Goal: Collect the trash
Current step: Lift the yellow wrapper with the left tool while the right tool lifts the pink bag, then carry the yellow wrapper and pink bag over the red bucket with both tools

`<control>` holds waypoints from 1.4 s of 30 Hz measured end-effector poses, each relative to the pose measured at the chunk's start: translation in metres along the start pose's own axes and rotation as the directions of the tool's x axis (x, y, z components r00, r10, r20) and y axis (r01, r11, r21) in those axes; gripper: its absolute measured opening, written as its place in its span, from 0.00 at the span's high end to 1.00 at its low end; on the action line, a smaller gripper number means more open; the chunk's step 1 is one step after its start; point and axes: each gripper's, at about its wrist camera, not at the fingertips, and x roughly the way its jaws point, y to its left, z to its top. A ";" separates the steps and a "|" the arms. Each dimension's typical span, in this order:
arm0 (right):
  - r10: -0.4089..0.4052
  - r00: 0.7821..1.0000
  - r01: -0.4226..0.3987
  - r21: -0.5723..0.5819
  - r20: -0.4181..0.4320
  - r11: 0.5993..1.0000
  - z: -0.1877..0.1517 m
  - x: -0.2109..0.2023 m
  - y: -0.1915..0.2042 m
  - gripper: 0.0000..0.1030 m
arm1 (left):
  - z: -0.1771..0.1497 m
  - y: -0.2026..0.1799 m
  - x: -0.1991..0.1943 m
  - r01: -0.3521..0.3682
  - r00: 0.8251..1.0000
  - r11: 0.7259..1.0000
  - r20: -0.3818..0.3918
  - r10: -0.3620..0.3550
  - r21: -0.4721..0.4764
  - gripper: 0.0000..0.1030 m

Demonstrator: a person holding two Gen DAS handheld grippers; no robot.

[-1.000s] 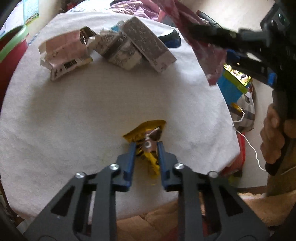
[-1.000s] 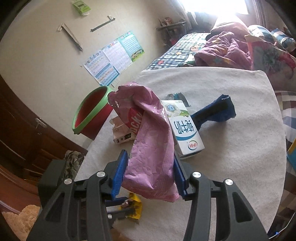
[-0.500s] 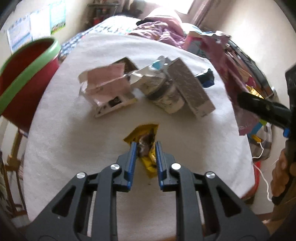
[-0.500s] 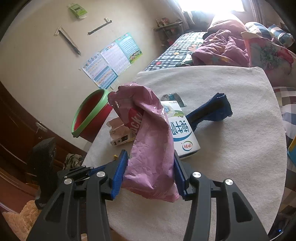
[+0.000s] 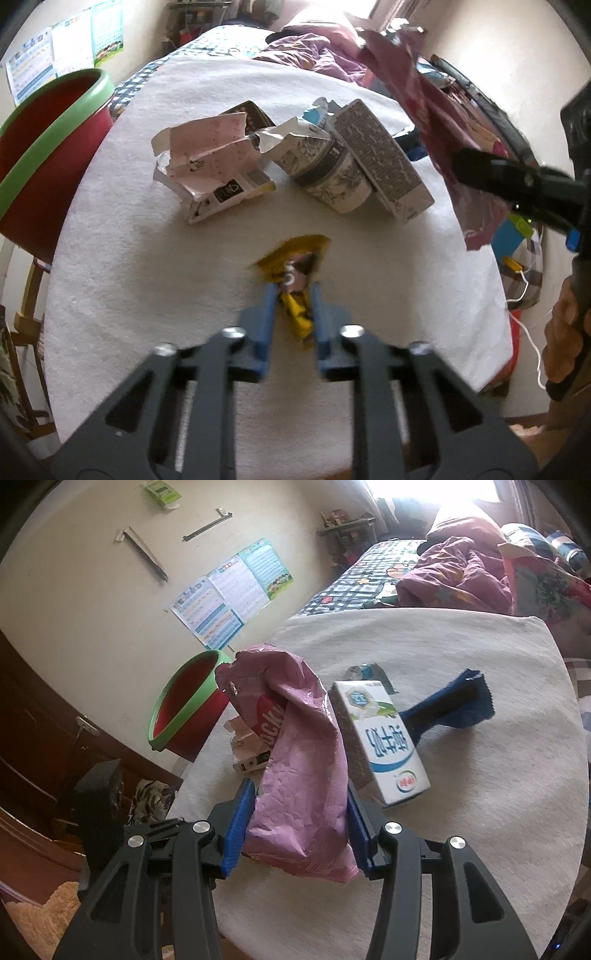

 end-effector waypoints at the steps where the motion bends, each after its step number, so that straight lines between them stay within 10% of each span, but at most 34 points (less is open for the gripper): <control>1: 0.002 1.000 -0.002 0.001 0.002 1.000 0.001 0.000 0.001 0.55 | 0.001 0.001 -0.001 -0.005 1.000 1.000 0.009 0.005 0.004 0.86; 19: 0.017 1.000 -0.017 -0.016 0.008 1.000 0.014 0.014 0.023 0.55 | 0.026 0.042 -0.056 -0.079 0.968 0.994 0.234 0.096 -0.081 0.86; 42: 0.039 0.999 -0.038 -0.076 0.011 0.996 0.049 0.054 0.070 0.55 | 0.043 0.100 -0.078 -0.106 0.942 0.983 0.301 0.147 -0.149 0.86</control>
